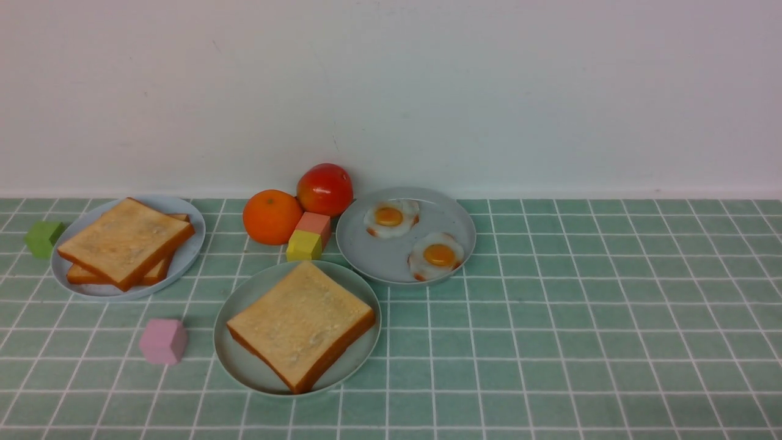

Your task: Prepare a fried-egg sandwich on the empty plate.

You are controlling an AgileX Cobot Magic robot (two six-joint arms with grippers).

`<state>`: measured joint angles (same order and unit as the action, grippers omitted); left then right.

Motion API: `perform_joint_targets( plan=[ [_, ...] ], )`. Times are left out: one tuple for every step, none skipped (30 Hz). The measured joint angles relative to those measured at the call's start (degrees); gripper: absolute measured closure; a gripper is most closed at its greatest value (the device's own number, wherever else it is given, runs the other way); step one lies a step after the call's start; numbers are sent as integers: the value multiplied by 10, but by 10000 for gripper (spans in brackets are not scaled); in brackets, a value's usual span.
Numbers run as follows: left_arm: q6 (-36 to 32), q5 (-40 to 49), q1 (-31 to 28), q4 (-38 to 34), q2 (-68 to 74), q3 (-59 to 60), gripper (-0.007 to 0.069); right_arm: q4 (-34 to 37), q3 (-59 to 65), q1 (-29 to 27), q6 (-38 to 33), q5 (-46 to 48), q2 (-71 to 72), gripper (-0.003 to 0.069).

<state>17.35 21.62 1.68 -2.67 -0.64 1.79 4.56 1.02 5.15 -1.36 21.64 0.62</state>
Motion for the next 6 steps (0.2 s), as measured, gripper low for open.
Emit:
perform_joint_targets(
  plan=[
    [0,0,0,0,0,0,624,0,0,0,0,0,0,566],
    [0,0,0,0,0,0,624,0,0,0,0,0,0,566],
    [0,0,0,0,0,0,624,0,0,0,0,0,0,564],
    [0,0,0,0,0,0,624,0,0,0,0,0,0,563],
    [0,0,0,0,0,0,623,0,0,0,0,0,0,563],
    [0,0,0,0,0,0,621,0,0,0,0,0,0,560]
  ],
)
